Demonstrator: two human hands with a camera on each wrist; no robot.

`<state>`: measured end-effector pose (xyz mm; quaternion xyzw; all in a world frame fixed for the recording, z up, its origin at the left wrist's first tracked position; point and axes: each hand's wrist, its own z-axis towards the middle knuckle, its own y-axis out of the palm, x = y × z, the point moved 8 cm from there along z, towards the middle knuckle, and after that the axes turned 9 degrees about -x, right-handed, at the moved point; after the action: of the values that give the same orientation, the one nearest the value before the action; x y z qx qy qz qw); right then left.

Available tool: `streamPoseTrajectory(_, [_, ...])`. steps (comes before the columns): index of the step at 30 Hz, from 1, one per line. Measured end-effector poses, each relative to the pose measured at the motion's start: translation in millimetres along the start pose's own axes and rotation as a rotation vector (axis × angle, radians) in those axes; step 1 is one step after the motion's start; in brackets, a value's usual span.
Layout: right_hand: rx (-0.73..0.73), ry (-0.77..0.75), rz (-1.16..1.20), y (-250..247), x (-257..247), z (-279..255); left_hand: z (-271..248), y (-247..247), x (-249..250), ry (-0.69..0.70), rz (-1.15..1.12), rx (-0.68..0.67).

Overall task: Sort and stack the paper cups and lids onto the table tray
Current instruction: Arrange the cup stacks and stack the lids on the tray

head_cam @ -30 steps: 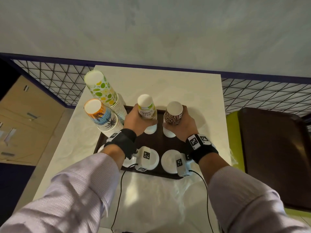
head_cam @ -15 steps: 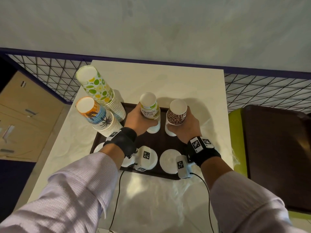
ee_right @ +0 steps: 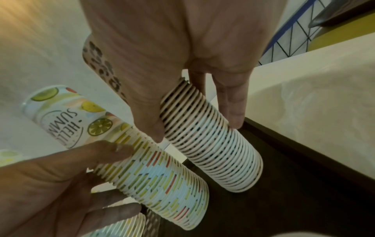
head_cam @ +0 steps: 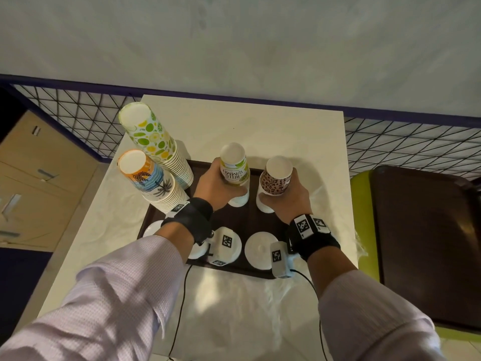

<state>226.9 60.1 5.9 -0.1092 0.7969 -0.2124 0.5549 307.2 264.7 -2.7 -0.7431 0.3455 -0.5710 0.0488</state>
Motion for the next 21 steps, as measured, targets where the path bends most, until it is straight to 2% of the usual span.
streamPoseTrajectory(6, [-0.034,-0.029,-0.017,-1.1,0.7,-6.8,-7.8,-6.1,3.8,0.049,0.015,0.024])
streamPoseTrajectory(21, [-0.027,-0.034,-0.052,-0.7,-1.4,-7.6,-15.6,-6.2,3.3,0.005,0.108,0.002])
